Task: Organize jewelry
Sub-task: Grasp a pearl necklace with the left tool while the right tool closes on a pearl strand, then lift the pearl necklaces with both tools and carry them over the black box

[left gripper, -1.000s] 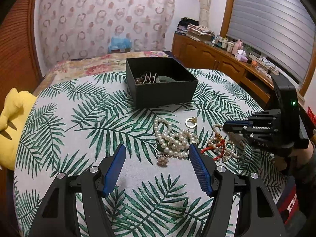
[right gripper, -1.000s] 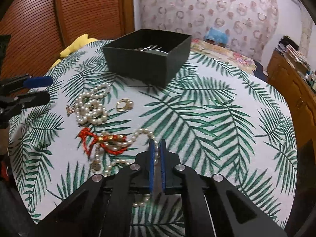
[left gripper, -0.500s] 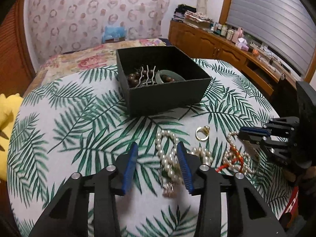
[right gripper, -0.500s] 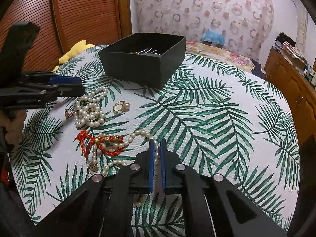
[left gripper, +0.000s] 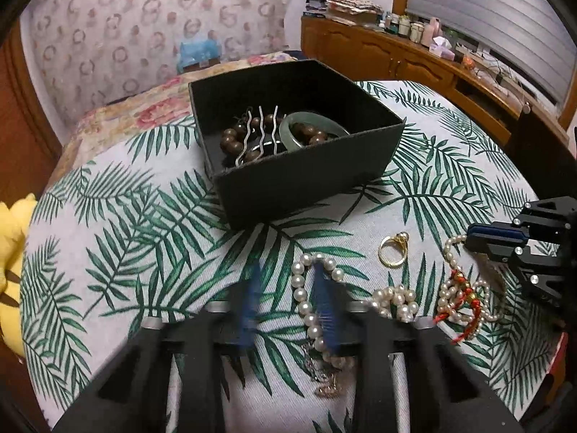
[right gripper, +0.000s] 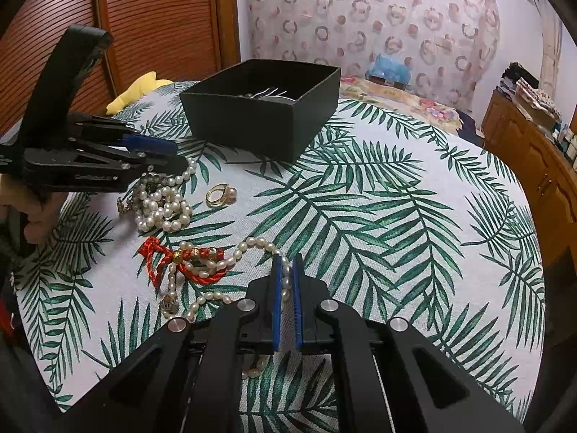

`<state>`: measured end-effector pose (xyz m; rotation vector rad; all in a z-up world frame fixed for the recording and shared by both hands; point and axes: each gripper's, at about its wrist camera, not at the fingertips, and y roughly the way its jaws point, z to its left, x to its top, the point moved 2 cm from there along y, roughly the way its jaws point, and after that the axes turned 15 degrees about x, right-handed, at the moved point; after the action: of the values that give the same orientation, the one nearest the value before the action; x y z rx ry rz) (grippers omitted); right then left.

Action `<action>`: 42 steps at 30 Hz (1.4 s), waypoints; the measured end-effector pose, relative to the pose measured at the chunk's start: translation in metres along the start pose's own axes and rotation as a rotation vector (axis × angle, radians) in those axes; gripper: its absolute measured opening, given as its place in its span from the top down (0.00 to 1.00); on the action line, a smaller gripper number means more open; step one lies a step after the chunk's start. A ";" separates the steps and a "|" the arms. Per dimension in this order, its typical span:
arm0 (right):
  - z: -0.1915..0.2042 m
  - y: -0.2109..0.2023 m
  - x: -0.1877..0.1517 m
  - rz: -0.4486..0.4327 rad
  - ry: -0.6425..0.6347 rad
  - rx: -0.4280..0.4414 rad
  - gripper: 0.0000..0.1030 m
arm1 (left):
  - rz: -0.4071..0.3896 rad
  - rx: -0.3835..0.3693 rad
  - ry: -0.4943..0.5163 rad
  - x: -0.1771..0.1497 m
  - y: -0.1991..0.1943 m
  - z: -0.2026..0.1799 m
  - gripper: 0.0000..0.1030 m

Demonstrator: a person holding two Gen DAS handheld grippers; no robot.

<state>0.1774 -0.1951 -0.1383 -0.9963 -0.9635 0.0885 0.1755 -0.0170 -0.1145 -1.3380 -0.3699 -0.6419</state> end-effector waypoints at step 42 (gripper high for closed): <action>0.037 -0.072 0.053 -0.160 -0.108 0.000 0.94 | -0.408 -0.015 -0.099 0.033 -0.193 0.015 0.93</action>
<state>0.1579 -0.1872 -0.0441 -0.9182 -1.1392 0.0084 0.0823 -0.0286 0.0580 -1.3219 -0.7311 -0.9188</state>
